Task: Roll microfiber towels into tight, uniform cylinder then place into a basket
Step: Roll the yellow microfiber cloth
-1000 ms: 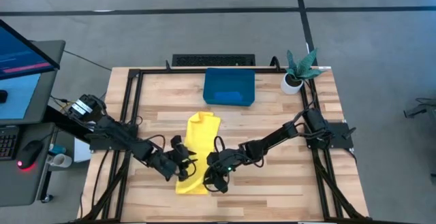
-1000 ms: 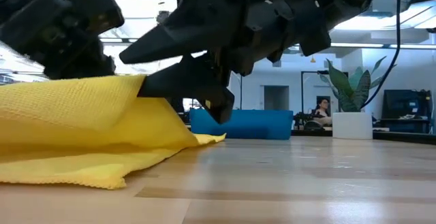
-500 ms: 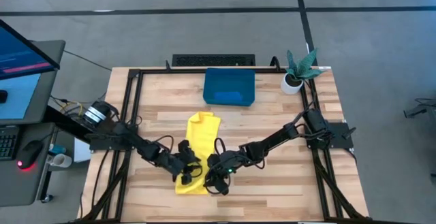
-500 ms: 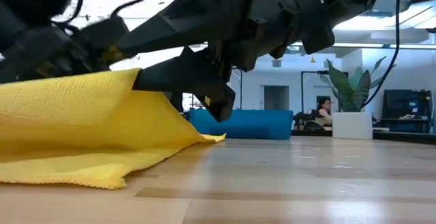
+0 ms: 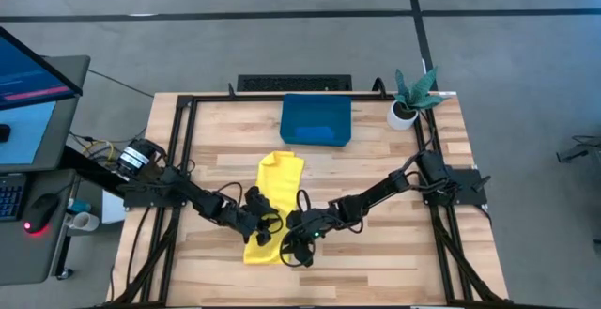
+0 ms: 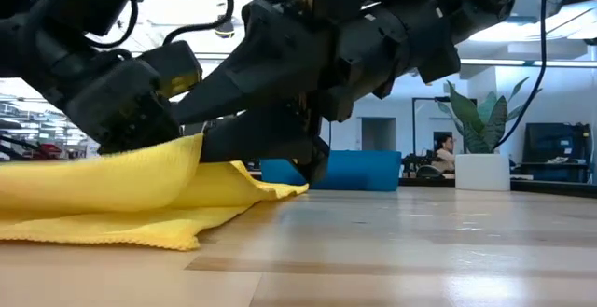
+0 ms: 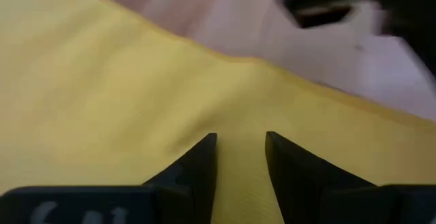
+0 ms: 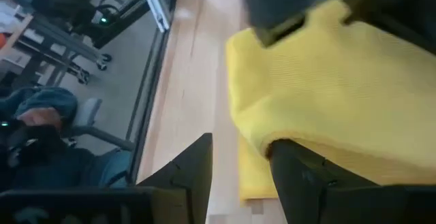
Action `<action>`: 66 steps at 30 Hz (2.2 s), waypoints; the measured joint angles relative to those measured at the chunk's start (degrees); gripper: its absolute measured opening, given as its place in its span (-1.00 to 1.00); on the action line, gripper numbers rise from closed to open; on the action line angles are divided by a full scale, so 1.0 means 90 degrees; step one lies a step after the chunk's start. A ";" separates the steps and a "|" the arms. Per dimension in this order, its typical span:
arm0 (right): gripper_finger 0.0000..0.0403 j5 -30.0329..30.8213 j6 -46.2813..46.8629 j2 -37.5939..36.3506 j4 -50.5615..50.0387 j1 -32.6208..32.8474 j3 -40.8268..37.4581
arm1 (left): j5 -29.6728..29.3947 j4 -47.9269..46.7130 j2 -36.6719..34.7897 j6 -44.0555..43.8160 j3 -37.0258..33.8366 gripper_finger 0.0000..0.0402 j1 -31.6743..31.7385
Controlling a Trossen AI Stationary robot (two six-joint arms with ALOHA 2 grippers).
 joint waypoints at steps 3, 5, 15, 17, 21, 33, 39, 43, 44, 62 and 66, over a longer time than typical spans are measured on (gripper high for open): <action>-0.19 -0.0052 -0.0002 0.0000 0.0128 0.0030 0.0000 | -0.0107 -0.0164 0.0000 -0.0067 0.0000 -0.41 0.0076; -0.19 -0.0087 -0.0007 -0.0002 0.0397 0.0075 0.0000 | -0.0123 -0.0206 0.0000 -0.0133 0.0000 -0.41 0.0104; -0.19 -0.0361 -0.0153 -0.0007 0.0865 0.0134 0.0005 | -0.0256 -0.0282 -0.0002 -0.0278 0.0000 -0.41 0.0151; -0.19 -0.0365 -0.0153 -0.0007 0.0892 0.0132 0.0005 | -0.0422 -0.0312 -0.0002 -0.0338 0.0000 -0.41 0.0153; -0.19 -0.0659 -0.0138 -0.0009 0.1261 0.0185 0.0005 | -0.0505 -0.0315 -0.0002 -0.0342 0.0000 -0.41 0.0153; -0.19 -0.0788 0.0044 -0.0012 0.1050 0.0190 0.0007 | -0.0505 -0.0296 -0.0012 0.0096 0.0000 -0.41 0.0135; -0.19 -0.0950 0.0046 -0.0098 0.0264 0.0036 0.0002 | -0.0514 -0.0516 -0.0560 0.0580 -0.0002 -0.41 -0.0128; -0.19 -0.1189 -0.0050 -0.0428 -0.0418 -0.0082 0.0002 | -0.1020 -0.1696 -0.1335 0.0598 -0.0002 -0.41 -0.0326; -0.19 -0.1195 -0.0135 -0.0541 -0.0632 -0.0100 0.0002 | -0.1288 -0.2078 -0.1550 0.0594 -0.0002 -0.41 -0.0363; -0.19 0.2726 -0.2632 -0.3947 -0.4178 -0.0099 0.0005 | 0.0320 -0.2704 -0.3216 0.1882 -0.0272 -0.41 0.2557; -0.19 0.3294 -0.2631 -0.4268 -0.4217 -0.0052 -0.0030 | 0.0791 -0.1766 -0.2560 0.2245 -0.0270 -0.41 0.3090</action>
